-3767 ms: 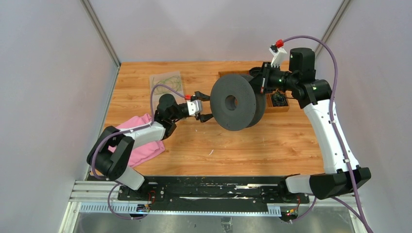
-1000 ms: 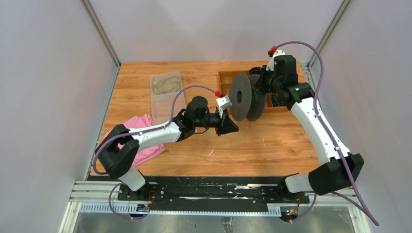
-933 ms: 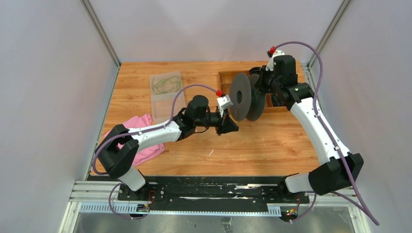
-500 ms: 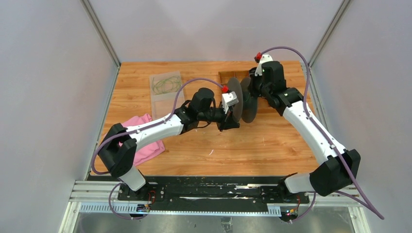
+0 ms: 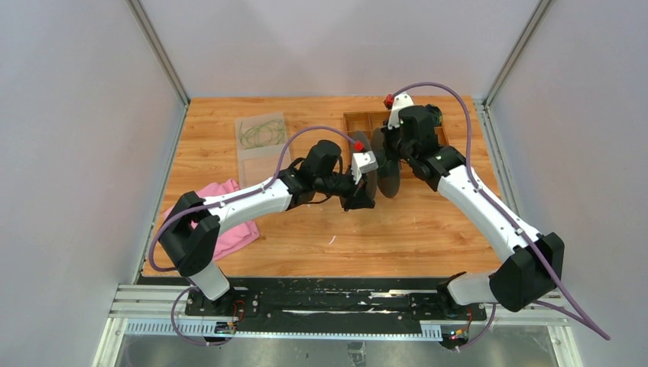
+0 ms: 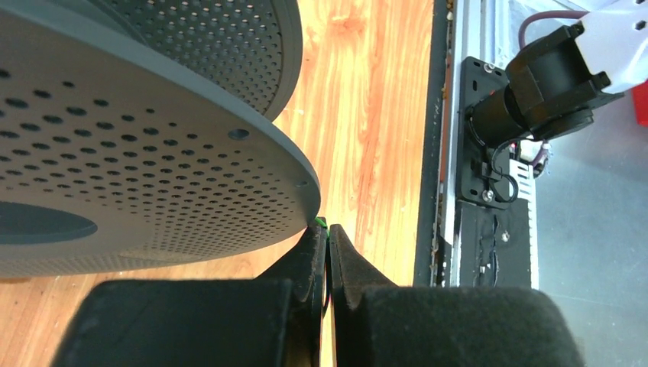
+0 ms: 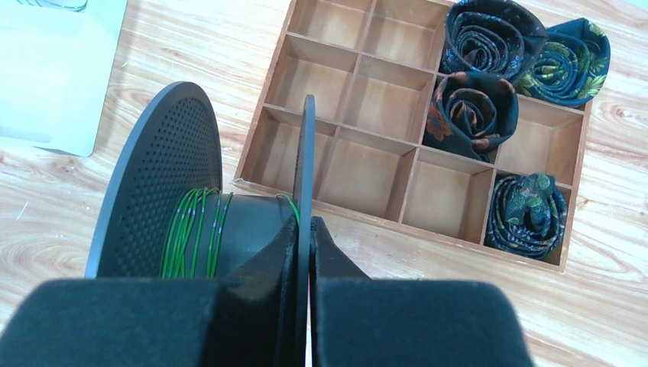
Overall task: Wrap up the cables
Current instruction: Wrap the cable around the cable reel.
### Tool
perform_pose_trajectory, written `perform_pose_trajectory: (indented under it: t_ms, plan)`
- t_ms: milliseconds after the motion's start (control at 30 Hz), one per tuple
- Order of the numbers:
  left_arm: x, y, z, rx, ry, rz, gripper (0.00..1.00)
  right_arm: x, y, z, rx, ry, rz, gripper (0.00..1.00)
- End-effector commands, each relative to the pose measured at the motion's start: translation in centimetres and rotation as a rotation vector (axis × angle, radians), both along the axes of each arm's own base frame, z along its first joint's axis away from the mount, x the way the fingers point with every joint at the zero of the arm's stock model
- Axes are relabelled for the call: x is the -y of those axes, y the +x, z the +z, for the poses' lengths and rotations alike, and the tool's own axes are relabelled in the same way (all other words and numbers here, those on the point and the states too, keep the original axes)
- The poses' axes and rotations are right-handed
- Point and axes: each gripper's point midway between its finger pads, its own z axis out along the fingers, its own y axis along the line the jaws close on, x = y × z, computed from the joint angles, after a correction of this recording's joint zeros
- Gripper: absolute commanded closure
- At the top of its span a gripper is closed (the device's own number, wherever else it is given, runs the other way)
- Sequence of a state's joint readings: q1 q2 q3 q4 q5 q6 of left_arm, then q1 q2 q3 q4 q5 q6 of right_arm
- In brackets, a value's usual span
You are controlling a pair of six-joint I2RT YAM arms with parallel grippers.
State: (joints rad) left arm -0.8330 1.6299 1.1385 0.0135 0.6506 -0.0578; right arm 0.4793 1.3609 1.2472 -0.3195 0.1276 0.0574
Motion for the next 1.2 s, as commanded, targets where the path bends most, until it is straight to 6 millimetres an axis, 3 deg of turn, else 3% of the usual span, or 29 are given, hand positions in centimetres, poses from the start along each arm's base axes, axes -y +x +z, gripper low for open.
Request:
perform_pose_trajectory:
  t_ms: [0,133,333,600,833,1167]
  plan:
    - [0.6,-2.3,5.2,0.091,-0.165,-0.168,0.94,1.3,0.3,1.0,0.087,-0.116,0.022,0.99]
    - [0.5,-2.9,5.6,0.037,-0.190,-0.203,0.92,0.8,-0.3,0.4,0.094,-0.119,0.083,0.99]
    - [0.6,-3.0,6.1,-0.084,-0.196,-0.173,1.00,0.8,-0.8,-0.1,0.115,-0.156,0.101,0.99]
    - [0.4,-1.2,5.9,-0.121,-0.152,-0.078,1.00,-0.1,-1.6,-0.9,0.125,-0.198,0.186,0.99]
    - [0.3,-1.0,5.4,-0.111,-0.128,-0.087,0.94,0.1,-1.9,-1.3,0.128,-0.223,0.200,0.99]
    - [0.1,-0.7,5.6,-0.089,-0.126,-0.086,1.00,-0.1,-2.5,-2.0,0.119,-0.230,0.242,0.99]
